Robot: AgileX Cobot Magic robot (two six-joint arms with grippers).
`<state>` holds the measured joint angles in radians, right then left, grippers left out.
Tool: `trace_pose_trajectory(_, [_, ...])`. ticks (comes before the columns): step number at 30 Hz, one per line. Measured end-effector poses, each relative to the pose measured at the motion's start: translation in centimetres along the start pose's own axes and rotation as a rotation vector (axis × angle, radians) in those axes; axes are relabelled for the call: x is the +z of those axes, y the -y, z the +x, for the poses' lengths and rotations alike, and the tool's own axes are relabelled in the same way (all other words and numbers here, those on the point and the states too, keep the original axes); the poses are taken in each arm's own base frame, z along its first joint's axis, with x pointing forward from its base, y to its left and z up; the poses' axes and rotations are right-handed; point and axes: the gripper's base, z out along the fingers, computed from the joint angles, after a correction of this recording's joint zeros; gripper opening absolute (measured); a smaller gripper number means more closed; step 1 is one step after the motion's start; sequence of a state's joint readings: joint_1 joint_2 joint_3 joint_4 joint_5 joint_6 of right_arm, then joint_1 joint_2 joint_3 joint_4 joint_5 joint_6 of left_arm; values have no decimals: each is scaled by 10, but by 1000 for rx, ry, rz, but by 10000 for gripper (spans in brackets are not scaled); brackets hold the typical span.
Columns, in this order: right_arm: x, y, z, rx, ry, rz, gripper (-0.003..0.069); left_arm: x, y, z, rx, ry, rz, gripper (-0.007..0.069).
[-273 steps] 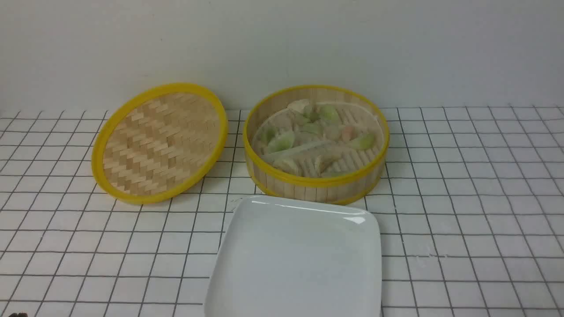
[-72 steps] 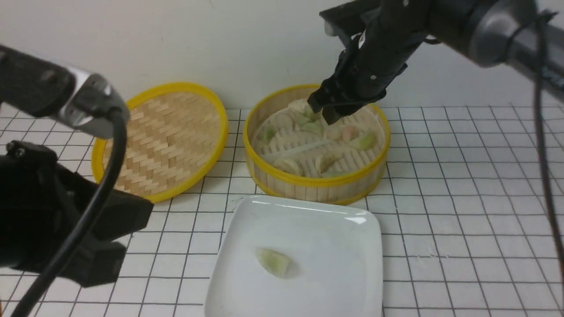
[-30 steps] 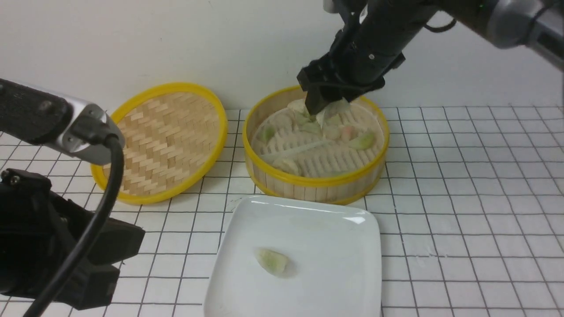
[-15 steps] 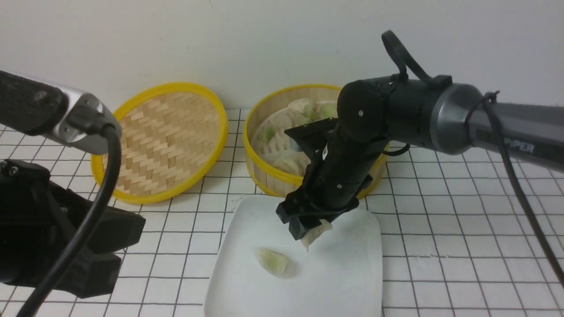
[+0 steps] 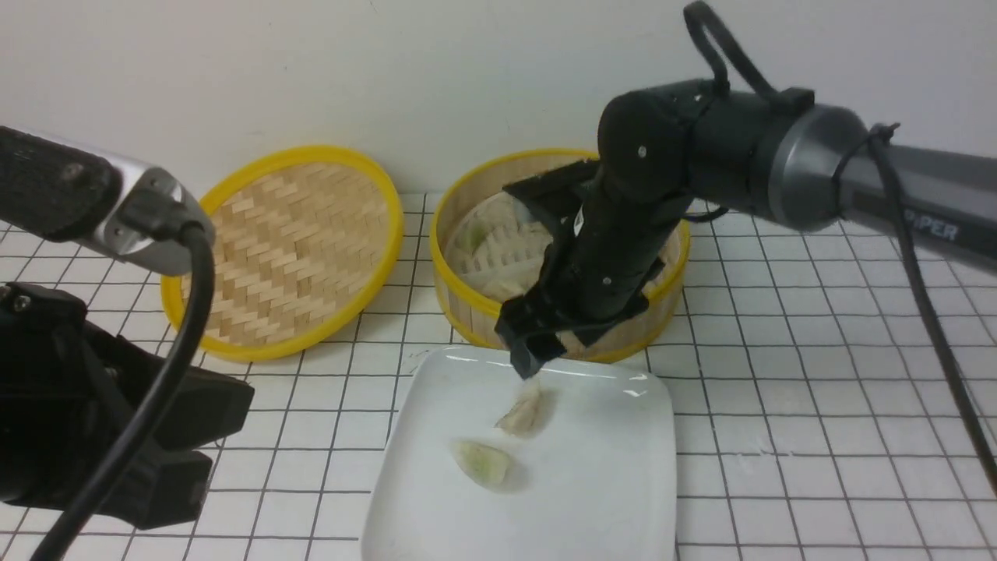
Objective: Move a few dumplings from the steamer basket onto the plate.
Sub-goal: Use the right arm to put the dumpling into the plate, then use the right arm to grab a dumpling from inside the steamer
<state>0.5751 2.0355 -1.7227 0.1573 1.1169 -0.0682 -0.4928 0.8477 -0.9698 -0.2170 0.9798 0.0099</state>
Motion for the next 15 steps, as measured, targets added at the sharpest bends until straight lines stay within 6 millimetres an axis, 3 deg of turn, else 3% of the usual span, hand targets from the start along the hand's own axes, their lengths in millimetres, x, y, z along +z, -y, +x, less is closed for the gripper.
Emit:
trace_pose_trajectory(4, [-26,44,-24,64,137,80,547,0,0,0,0,0,-1,-6])
trace_pose_trajectory(6, [-27,68,-35,95,182,112,547,0,0,0,0,0,-1,-6])
trace_pose_trajectory(11, [5,112,-53,92,181,172,547,0,0,0,0,-1,-1,-6])
trace_pose_trajectory(15, [38,127,-57,51,114,239,547,0,0,0,0,-5,-1,-6])
